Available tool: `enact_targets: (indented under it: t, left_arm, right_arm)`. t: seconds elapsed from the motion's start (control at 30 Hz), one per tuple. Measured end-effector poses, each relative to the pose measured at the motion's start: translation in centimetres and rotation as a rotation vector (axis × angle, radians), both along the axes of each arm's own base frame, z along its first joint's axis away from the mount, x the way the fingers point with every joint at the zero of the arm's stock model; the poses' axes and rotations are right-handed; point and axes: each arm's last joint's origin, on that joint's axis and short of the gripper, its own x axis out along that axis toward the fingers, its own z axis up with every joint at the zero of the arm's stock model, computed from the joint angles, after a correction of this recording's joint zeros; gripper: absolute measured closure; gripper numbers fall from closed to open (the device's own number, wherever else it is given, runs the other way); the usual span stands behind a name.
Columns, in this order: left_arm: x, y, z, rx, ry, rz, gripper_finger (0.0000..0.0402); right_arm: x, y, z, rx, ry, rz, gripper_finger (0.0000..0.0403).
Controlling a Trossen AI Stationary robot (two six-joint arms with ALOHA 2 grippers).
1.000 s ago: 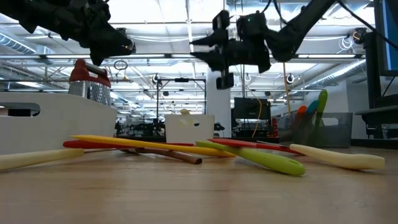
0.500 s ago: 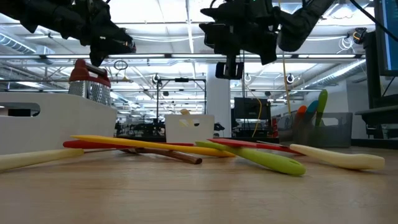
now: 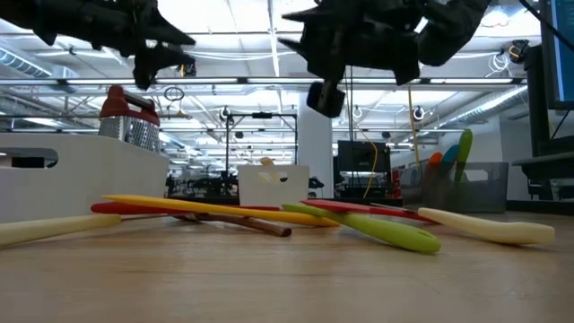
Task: Pick & Place Kitchen Items
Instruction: Put the yellow knife into the top white bin
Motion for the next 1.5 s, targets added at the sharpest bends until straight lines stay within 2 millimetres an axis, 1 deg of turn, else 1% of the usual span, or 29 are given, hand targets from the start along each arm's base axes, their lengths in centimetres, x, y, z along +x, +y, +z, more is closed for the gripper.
enact_targets:
  t: [0.1, 0.17, 0.27, 0.37, 0.5, 0.6, 0.67, 0.8, 0.93, 1.07, 1.2, 1.27, 1.37, 1.5]
  left_arm:
    - [0.1, -0.6, 0.4, 0.096, -0.033, -0.131, 0.0247]
    - [0.0, -0.9, 0.5, 0.112, -0.040, -0.175, 0.0247]
    - [0.1, -1.5, 0.2, 0.112, -0.014, -0.226, 0.0247]
    - [0.0, -2.2, -0.1, 0.146, 0.022, -0.272, 0.0247]
    - [-0.1, -2.6, -0.3, 0.198, 0.047, -0.226, 0.0247]
    - [-0.2, -2.9, -0.2, 0.217, 0.049, -0.188, 0.0247]
    - [-0.3, -3.2, -0.1, 0.221, 0.040, -0.196, 0.0247]
    - [-0.5, -3.9, -1.3, 0.206, -0.001, -0.214, 0.0247]
    - [-1.1, -4.6, -2.8, 0.175, -0.091, -0.223, 0.0247]
    - [-1.7, -5.1, -4.0, 0.140, -0.112, -0.248, 0.0247]
    - [-2.0, -5.5, -4.3, 0.127, -0.119, -0.241, 0.0247]
    - [-2.0, -5.6, -4.3, 0.131, -0.120, -0.237, 0.0247]
    - [-2.0, -5.7, -4.3, 0.133, -0.122, -0.225, 0.0247]
    - [-2.0, -5.7, -4.3, 0.132, -0.121, -0.218, 0.0247]
  right_arm:
    - [-0.4, 1.9, 0.3, -0.072, -0.014, 0.007, 0.0314]
    - [-0.8, 3.2, 0.7, -0.113, -0.003, 0.011, 0.0314]
    - [-1.8, 4.8, 0.7, -0.174, 0.082, -0.004, 0.0314]
    - [-3.3, 6.2, 0.5, -0.237, 0.215, -0.039, 0.0314]
    - [-4.9, 8.4, 0.5, -0.309, 0.331, -0.089, 0.0314]
    - [-5.9, 10.0, 0.2, -0.307, 0.414, -0.112, 0.0314]
    - [-6.5, 11.0, -0.2, -0.301, 0.471, -0.116, 0.0314]
    - [-7.5, 12.7, -0.9, -0.284, 0.568, -0.115, 0.0314]
    - [-8.3, 13.3, -1.5, -0.300, 0.660, -0.132, 0.0314]
    - [-8.9, 13.2, -2.0, -0.303, 0.740, -0.141, 0.0314]
    - [-9.1, 12.5, -2.3, -0.261, 0.839, -0.208, 0.0314]
    - [-9.0, 11.9, -2.5, -0.199, 0.900, -0.270, 0.0314]
    - [-8.8, 11.4, -2.5, -0.127, 0.944, -0.334, 0.0314]
    - [-8.8, 11.3, -2.5, -0.099, 0.962, -0.330, 0.0314]
